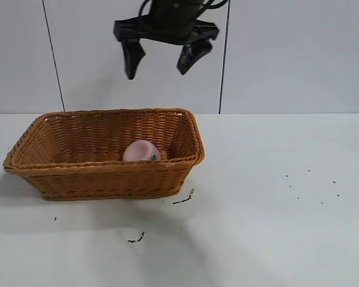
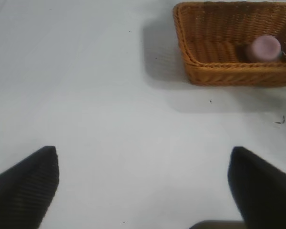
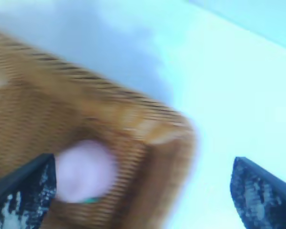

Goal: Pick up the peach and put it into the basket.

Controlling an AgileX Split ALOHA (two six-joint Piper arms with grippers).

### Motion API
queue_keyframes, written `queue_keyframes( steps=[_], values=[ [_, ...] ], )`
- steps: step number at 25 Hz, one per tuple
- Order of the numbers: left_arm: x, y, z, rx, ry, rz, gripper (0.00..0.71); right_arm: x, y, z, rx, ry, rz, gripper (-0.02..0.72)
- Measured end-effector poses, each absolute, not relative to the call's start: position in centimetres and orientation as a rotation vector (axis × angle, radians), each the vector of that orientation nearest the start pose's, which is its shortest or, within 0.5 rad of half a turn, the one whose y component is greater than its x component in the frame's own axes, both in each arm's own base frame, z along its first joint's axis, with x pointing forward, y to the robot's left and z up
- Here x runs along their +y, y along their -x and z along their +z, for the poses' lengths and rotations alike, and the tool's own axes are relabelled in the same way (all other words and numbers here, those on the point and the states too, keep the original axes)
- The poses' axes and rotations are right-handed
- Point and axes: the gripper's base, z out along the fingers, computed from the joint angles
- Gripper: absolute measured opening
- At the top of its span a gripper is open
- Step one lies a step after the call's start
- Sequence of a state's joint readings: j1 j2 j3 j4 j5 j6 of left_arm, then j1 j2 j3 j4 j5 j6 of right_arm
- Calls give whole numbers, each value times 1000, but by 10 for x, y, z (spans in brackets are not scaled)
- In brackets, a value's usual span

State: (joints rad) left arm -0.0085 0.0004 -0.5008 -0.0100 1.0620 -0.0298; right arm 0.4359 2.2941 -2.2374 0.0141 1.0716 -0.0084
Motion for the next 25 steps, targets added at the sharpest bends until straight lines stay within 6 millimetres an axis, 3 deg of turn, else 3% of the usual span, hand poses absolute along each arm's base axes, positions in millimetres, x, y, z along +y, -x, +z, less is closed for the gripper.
queue_keyframes(
  steps=[4,8,14,17,22,25],
  values=[
    [-1,5,277,2045,21,-36,693,144,-490,259,2602,386,96,689],
    [-1,5,277,2045,21,-36,693,76,-503,259,2640,214,46,693],
    [-1,5,277,2045,21,-36,693,5,-504,256,2705,37,-2,696],
    [-1,5,277,2045,21,-36,693,-10,-501,255,2743,9,1,696],
    [-1,5,277,2045,21,-36,693,-10,-500,257,2744,24,15,696],
    [-1,5,277,2045,21,-36,693,-10,-496,268,2723,29,14,696]
  ],
)
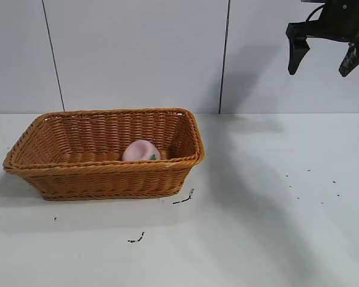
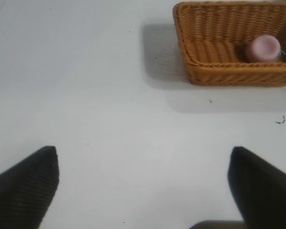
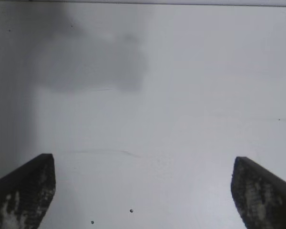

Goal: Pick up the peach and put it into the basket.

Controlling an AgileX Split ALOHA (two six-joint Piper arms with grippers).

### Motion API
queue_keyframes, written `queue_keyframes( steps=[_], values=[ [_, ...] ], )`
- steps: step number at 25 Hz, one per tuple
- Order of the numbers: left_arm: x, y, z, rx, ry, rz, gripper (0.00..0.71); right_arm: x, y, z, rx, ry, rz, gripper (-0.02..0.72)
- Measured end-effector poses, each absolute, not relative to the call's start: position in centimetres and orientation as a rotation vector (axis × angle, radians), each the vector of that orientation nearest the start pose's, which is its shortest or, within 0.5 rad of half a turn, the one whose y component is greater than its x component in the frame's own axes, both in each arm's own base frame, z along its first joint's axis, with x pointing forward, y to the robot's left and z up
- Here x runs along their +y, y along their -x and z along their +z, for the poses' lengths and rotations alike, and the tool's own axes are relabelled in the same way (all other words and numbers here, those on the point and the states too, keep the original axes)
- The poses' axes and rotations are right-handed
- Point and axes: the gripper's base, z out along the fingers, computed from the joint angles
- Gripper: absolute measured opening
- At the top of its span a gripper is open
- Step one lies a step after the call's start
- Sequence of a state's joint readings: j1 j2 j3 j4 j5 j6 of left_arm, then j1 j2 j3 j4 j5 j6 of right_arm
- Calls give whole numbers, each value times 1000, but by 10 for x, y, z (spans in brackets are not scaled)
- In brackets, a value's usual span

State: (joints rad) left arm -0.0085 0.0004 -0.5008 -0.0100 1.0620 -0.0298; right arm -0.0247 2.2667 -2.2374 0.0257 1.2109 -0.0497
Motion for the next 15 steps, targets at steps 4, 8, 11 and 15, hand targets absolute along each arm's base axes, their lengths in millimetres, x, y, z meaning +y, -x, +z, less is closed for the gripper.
queue_keyframes(
  steps=[4,8,11,15],
  values=[
    [-1,5,277,2045,21,-36,693,-10,-477,304,2672,29,11,696],
    [-1,5,277,2045,21,-36,693,-9,-440,330,2676,30,7,696],
    [-1,5,277,2045,21,-36,693,-8,-399,343,2706,30,8,696],
    [-1,5,277,2045,21,-36,693,-6,-324,351,2746,30,11,696]
  ],
)
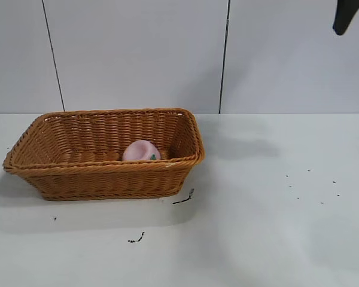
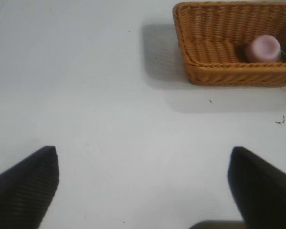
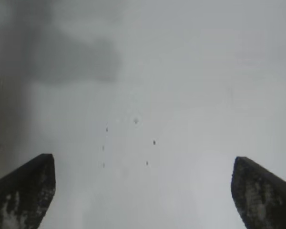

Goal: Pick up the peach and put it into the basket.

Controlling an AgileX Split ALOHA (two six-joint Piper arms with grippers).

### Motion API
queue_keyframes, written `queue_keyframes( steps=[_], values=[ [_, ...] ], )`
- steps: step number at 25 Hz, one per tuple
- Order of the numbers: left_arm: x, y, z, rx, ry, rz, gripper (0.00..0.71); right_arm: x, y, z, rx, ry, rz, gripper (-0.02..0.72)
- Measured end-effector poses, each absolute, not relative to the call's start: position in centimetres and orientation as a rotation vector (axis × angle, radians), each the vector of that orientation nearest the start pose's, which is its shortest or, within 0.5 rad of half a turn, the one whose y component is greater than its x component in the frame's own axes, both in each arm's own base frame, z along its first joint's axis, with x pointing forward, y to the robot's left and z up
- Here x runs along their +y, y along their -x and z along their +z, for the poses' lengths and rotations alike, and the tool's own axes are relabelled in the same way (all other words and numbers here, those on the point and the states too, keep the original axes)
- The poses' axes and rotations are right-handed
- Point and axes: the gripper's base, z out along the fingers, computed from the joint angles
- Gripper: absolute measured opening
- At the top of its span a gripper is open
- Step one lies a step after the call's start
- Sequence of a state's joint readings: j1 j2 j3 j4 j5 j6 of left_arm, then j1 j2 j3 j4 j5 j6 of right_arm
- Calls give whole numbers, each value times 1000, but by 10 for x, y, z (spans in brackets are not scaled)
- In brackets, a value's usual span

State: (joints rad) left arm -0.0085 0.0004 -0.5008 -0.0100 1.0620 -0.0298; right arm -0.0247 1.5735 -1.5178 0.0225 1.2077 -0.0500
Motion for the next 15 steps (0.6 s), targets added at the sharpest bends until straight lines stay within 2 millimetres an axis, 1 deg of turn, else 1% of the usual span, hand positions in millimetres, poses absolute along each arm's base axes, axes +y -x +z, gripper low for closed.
queue_keyframes(
  steps=[3,4,5,6,8,11,15],
  values=[
    [-1,5,277,2045,21,-36,693,-4,-259,349,2763,30,11,696],
    [-1,5,277,2045,21,-36,693,-4,-236,345,2768,30,12,696],
    [-1,5,277,2045,21,-36,693,-3,-217,337,2783,30,12,696],
    [-1,5,277,2045,21,-36,693,-3,-196,335,2770,30,12,696],
    [-1,5,277,2045,21,-36,693,-2,-156,323,2731,29,10,696],
    [-1,5,277,2045,21,-36,693,-1,-111,307,2609,29,3,696],
    [-1,5,277,2045,21,-36,693,0,-63,287,2419,27,-5,696]
  ],
)
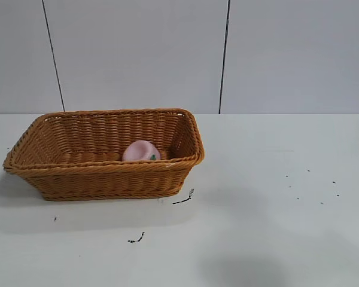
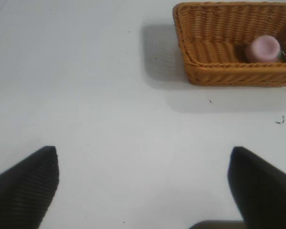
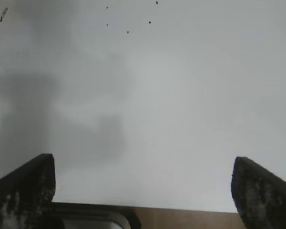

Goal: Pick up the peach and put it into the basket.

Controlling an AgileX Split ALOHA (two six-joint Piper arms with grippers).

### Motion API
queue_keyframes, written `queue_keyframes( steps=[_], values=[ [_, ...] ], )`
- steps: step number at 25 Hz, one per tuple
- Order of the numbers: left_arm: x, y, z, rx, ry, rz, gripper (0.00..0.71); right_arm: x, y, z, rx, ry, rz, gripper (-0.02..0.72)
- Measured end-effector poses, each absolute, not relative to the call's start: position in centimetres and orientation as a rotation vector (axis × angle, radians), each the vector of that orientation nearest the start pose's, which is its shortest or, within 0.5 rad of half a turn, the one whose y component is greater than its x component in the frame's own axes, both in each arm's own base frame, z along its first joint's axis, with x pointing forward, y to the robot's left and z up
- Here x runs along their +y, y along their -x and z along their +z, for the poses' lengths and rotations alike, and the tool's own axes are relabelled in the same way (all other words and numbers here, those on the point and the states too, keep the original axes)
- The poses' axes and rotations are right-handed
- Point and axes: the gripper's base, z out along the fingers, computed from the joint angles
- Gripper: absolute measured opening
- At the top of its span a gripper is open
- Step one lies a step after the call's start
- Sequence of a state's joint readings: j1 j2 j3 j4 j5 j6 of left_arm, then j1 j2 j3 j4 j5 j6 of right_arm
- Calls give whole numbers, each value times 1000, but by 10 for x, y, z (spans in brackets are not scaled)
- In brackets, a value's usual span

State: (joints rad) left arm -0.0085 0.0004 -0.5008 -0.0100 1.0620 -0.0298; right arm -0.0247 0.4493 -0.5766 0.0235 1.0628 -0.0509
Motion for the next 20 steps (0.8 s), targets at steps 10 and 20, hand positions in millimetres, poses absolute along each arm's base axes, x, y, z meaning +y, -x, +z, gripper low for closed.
queue_keyframes(
  steps=[10,20],
  values=[
    [-1,5,277,2045,21,-36,693,2,-9,279,2095,27,-10,696],
    [-1,5,277,2045,21,-36,693,2,4,279,2011,44,-2,696]
  ],
)
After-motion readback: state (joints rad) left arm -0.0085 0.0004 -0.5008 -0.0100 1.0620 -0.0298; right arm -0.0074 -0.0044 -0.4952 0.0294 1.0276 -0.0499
